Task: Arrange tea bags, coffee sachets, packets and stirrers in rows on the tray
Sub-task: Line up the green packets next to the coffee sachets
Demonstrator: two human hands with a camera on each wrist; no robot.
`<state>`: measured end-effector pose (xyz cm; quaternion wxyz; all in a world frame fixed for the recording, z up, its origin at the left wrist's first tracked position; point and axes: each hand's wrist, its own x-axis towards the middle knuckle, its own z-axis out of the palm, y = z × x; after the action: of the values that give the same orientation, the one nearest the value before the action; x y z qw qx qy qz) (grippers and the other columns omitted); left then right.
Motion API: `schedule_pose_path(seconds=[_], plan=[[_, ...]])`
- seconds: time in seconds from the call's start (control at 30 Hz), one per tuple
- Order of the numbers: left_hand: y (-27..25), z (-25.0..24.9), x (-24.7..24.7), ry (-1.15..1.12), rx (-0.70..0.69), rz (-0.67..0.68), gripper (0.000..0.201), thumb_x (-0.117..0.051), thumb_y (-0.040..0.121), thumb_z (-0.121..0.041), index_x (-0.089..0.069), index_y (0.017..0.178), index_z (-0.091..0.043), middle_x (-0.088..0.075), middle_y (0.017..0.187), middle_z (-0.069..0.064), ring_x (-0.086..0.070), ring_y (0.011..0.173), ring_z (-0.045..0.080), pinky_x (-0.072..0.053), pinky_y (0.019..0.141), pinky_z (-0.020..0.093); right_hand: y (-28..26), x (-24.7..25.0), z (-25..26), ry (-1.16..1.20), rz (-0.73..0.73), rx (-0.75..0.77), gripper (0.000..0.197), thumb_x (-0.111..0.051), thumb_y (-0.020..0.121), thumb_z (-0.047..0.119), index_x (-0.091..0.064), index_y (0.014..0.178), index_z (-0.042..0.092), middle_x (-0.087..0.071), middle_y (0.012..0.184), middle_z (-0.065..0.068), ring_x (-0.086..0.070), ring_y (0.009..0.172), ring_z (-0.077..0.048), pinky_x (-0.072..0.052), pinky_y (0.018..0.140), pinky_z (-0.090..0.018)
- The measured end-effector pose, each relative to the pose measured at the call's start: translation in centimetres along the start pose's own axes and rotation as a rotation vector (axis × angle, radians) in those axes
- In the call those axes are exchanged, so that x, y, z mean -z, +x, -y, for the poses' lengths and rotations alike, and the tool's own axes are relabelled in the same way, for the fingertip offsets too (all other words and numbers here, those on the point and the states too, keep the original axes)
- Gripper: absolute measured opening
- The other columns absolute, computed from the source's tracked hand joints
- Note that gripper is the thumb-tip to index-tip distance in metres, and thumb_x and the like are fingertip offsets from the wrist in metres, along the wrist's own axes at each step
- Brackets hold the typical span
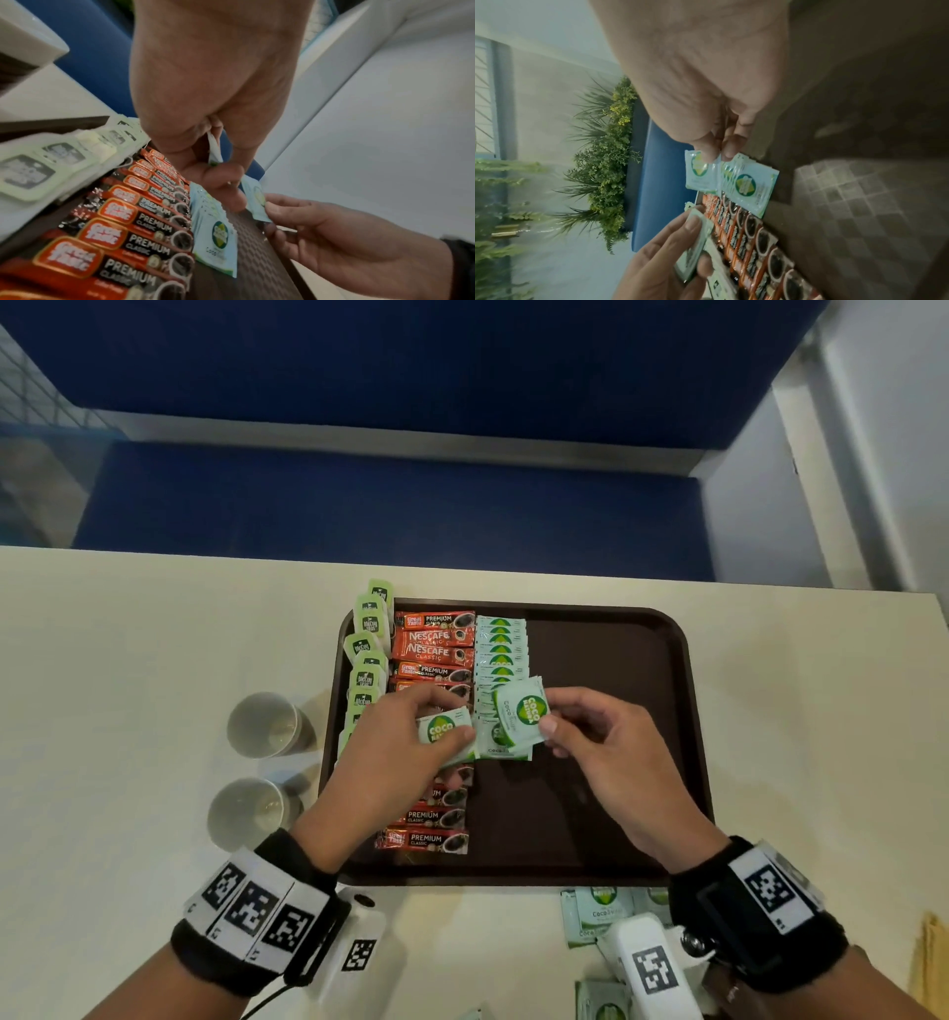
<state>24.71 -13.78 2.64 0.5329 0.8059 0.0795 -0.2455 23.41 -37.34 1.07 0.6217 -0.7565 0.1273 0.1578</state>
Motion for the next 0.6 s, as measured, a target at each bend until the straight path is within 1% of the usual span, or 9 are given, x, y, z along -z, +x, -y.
schedule_pose_path(seconds=[0.07, 0.13, 0.17, 0.27, 0.33, 0.37, 0.43, 0.53, 0.6], plan=[[0.0, 0.3, 0.1, 0.062, -0.012, 0.009, 0.021, -0.079, 0.098, -0.021, -0.068, 0.114, -0.031, -0.070, 0.125, -0.012, -0.077, 0.055, 0.019, -0.058, 0.052, 0.025, -0.1, 0.2, -0.2, -0.021, 0.000, 0.013, 0.018, -0.078, 0.097, 0.010, -0.077, 0.112, 0.019, -0.081, 0.097, 0.000, -0.074, 0.086, -0.014, -0.058, 0.075, -0.023], [0.0, 0.5, 0.1, 0.115, -0.028, 0.013, 0.023, -0.080, 0.097, -0.020, -0.066, 0.111, -0.033, -0.070, 0.120, -0.011, -0.076, 0.053, 0.018, -0.062, 0.059, 0.031, -0.1, 0.3, -0.5, -0.082, -0.016, 0.043, 0.014, -0.081, 0.094, 0.011, -0.076, 0.104, 0.020, -0.080, 0.092, 0.000, -0.074, 0.083, -0.017, -0.060, 0.075, -0.024], [0.0, 0.6, 0.0, 0.143, -0.038, 0.008, 0.024, -0.080, 0.096, -0.021, -0.065, 0.110, -0.033, -0.071, 0.115, -0.010, -0.074, 0.052, 0.017, -0.062, 0.059, 0.031, -0.1, 0.4, -0.7, -0.129, -0.025, 0.062, 0.013, -0.081, 0.094, 0.011, -0.077, 0.101, 0.021, -0.079, 0.090, 0.002, -0.074, 0.082, -0.015, -0.059, 0.075, -0.023], [0.1, 1.0, -0.1, 0.197, -0.050, -0.024, 0.023, -0.080, 0.096, -0.022, -0.062, 0.107, -0.030, -0.073, 0.096, -0.006, -0.071, 0.048, 0.013, -0.055, 0.051, 0.022, 0.3, 0.3, -1.3, -0.284, -0.011, 0.103, 0.015, -0.079, 0.095, 0.012, -0.081, 0.098, 0.026, -0.079, 0.091, 0.013, -0.073, 0.087, -0.004, -0.054, 0.079, -0.015], [0.2, 1.1, 0.0, 0.206, -0.037, -0.037, 0.022, -0.079, 0.097, -0.023, -0.061, 0.107, -0.030, -0.072, 0.099, -0.008, -0.070, 0.048, 0.012, -0.054, 0.051, 0.019, 0.4, -0.1, -1.8, -0.358, 0.013, 0.130, 0.017, -0.078, 0.096, 0.009, -0.082, 0.099, 0.026, -0.078, 0.095, 0.016, -0.071, 0.094, 0.000, -0.053, 0.084, -0.015], [0.2, 1.2, 0.0, 0.209, -0.032, -0.040, 0.022, -0.079, 0.097, -0.024, -0.061, 0.108, -0.031, -0.072, 0.101, -0.009, -0.071, 0.050, 0.012, -0.055, 0.053, 0.019, 0.5, -0.3, -2.1, -0.389, 0.016, 0.156, 0.017, -0.078, 0.096, 0.009, -0.083, 0.099, 0.025, -0.076, 0.097, 0.017, -0.070, 0.096, -0.001, -0.053, 0.086, -0.016], [0.1, 1.3, 0.1, 0.220, -0.028, -0.040, 0.022, -0.078, 0.098, -0.026, -0.060, 0.108, -0.033, -0.071, 0.105, -0.011, -0.072, 0.053, 0.012, -0.057, 0.055, 0.019, 0.8, -0.9, -2.6, -0.437, 0.005, 0.220, 0.015, -0.078, 0.096, 0.009, -0.083, 0.099, 0.023, -0.070, 0.100, 0.015, -0.069, 0.097, -0.004, -0.053, 0.086, -0.017], [-0.1, 1.4, 0.1, 0.232, -0.017, -0.026, 0.022, -0.077, 0.098, -0.028, -0.059, 0.108, -0.036, -0.068, 0.111, -0.017, -0.074, 0.055, 0.015, -0.062, 0.059, 0.028, 1.2, -1.5, -3.2, -0.462, -0.037, 0.274, 0.013, -0.077, 0.097, 0.008, -0.082, 0.100, 0.020, -0.065, 0.103, 0.011, -0.067, 0.097, -0.006, -0.051, 0.085, -0.015], [-0.2, 1.5, 0.0, 0.231, -0.015, -0.013, 0.022, -0.077, 0.099, -0.027, -0.059, 0.107, -0.037, -0.065, 0.113, -0.022, -0.074, 0.055, 0.017, -0.061, 0.059, 0.029, 1.3, -1.8, -3.4, -0.466, -0.063, 0.285, 0.013, -0.077, 0.097, 0.008, -0.080, 0.102, 0.019, -0.063, 0.105, 0.010, -0.066, 0.096, -0.007, -0.051, 0.085, -0.014]])
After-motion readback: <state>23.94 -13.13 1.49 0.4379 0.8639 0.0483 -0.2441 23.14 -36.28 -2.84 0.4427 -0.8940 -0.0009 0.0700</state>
